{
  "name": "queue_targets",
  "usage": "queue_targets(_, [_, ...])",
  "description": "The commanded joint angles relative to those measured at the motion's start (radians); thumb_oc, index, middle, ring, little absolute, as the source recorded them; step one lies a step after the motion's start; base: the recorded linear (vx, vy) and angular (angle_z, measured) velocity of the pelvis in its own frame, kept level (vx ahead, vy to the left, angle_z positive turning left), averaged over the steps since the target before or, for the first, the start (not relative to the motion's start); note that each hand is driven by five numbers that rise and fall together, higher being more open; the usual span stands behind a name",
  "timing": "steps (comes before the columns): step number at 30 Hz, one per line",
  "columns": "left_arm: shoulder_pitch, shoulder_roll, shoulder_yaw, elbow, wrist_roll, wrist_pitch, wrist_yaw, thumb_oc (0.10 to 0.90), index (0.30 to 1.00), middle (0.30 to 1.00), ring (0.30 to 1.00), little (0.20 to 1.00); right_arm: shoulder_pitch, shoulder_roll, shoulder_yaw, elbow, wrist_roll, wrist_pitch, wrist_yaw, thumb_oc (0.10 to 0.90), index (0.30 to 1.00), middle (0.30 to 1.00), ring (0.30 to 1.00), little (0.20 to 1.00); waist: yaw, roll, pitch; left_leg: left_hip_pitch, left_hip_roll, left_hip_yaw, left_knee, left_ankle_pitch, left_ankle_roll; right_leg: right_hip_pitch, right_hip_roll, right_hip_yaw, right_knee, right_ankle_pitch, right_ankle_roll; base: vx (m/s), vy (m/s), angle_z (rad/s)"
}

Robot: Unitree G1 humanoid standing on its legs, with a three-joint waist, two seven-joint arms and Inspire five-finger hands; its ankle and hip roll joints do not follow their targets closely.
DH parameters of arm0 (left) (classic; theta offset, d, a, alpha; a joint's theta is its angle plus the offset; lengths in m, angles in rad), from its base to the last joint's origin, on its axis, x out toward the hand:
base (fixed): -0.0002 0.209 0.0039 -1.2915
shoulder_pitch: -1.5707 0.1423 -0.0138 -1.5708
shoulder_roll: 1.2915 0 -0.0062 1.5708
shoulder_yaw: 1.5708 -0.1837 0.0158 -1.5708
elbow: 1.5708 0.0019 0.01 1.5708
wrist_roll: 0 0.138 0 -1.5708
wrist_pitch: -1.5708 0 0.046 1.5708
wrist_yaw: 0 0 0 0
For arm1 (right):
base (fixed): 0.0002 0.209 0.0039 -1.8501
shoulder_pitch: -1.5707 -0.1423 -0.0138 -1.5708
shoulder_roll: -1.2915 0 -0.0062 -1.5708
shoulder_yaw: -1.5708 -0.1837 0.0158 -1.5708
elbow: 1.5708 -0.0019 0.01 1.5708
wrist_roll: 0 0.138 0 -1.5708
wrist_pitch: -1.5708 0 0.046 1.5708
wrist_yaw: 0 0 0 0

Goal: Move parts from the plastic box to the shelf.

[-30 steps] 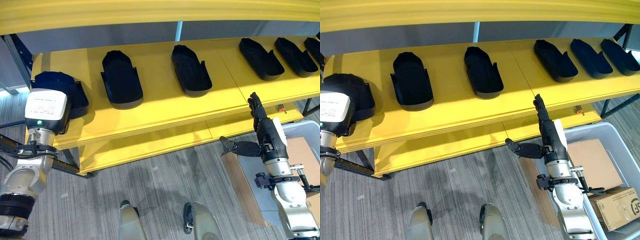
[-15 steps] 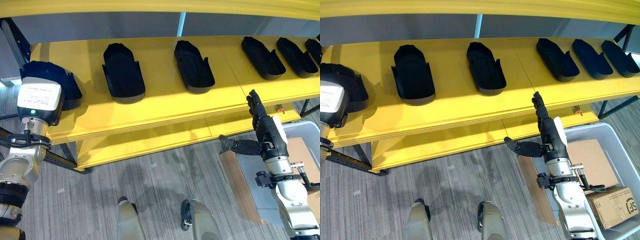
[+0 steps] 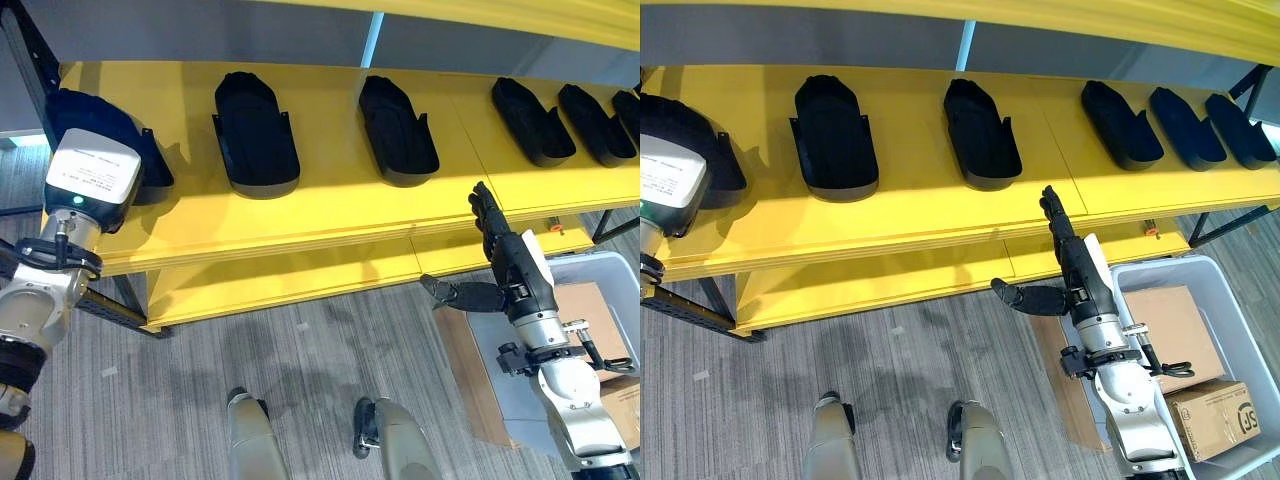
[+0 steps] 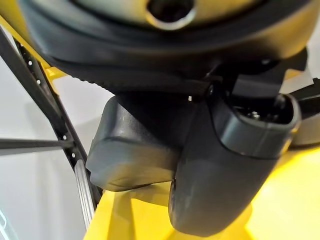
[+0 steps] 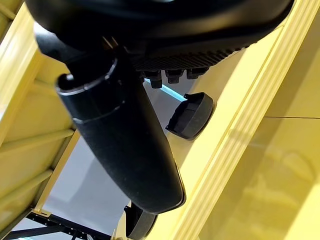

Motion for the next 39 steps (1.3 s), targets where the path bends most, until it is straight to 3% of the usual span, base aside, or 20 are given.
queue_targets(1, [-0.147,0.095,-0.023,-0.061,0.020,0.019,0.014,0.400,0.300,0.300,0.300,0.300,-0.097,-0.058,-0.061,-0.092,0.059,-0.114,-0.019,0.900,1.000,1.000,1.000,1.000,-0.011,0.026,-0.053,0.070,0.002,0.055,0.026,-0.093,0.082,0.139,0.007,0.023,-0.096,-0.034,-0.014,0.03,0.017,0.04])
queue_targets(18, [-0.163,0.163,-0.046,-0.012,0.034,0.014,0.008,0.400,0.300,0.300,0.300,0.300,-0.105,-0.081,-0.094,-0.104,0.063,-0.128,-0.022,0.900,1.000,1.000,1.000,1.000,-0.011,0.030,-0.057,0.040,0.003,0.047,0.035,-0.098,0.086,0.125,0.014,0.018,-0.112,-0.023,-0.010,0.00,0.004,0.02])
queue_targets(33, [-0.359,0.245,-0.262,0.024,0.076,-0.014,-0.013,0.400,0.300,0.300,0.300,0.300,-0.103,-0.108,-0.125,-0.115,0.060,-0.136,-0.028,0.900,1.000,1.000,1.000,1.000,-0.028,0.046,-0.060,0.001,-0.002,0.057,0.061,-0.113,0.099,0.087,0.011,0.034,-0.116,-0.008,-0.001,0.00,0.016,-0.01])
queue_targets(36, [-0.368,0.237,-0.268,0.038,0.067,-0.011,-0.012,0.400,0.300,0.300,0.300,0.300,-0.098,-0.104,-0.130,-0.118,0.057,-0.138,-0.029,0.900,1.000,1.000,1.000,1.000,-0.027,0.045,-0.059,-0.007,-0.005,0.059,0.069,-0.115,0.102,0.078,0.009,0.038,-0.113,-0.007,0.000,0.00,0.025,0.00])
queue_targets(37, [-0.366,0.233,-0.263,0.040,0.063,-0.009,-0.012,0.431,0.344,0.344,0.344,0.344,-0.096,-0.103,-0.132,-0.118,0.057,-0.138,-0.030,0.900,1.000,1.000,1.000,1.000,-0.026,0.045,-0.059,-0.009,-0.005,0.060,0.069,-0.116,0.103,0.076,0.009,0.039,-0.112,-0.008,-0.001,0.00,0.000,0.00])
queue_targets(38, [-0.363,0.233,-0.260,0.040,0.063,-0.008,-0.012,0.551,0.511,0.511,0.511,0.511,-0.096,-0.104,-0.132,-0.119,0.057,-0.138,-0.030,0.900,1.000,1.000,1.000,1.000,-0.026,0.045,-0.060,-0.010,-0.005,0.060,0.069,-0.116,0.103,0.075,0.009,0.039,-0.111,-0.008,0.000,0.00,0.000,0.00])
queue_targets(39, [-0.355,0.219,-0.247,0.040,0.050,-0.005,-0.010,0.735,0.769,0.769,0.769,0.769,-0.093,-0.102,-0.134,-0.118,0.050,-0.138,-0.034,0.900,1.000,1.000,1.000,1.000,-0.025,0.044,-0.059,-0.013,-0.007,0.060,0.071,-0.117,0.104,0.071,0.007,0.040,-0.109,-0.009,-0.001,0.00,0.000,0.00])
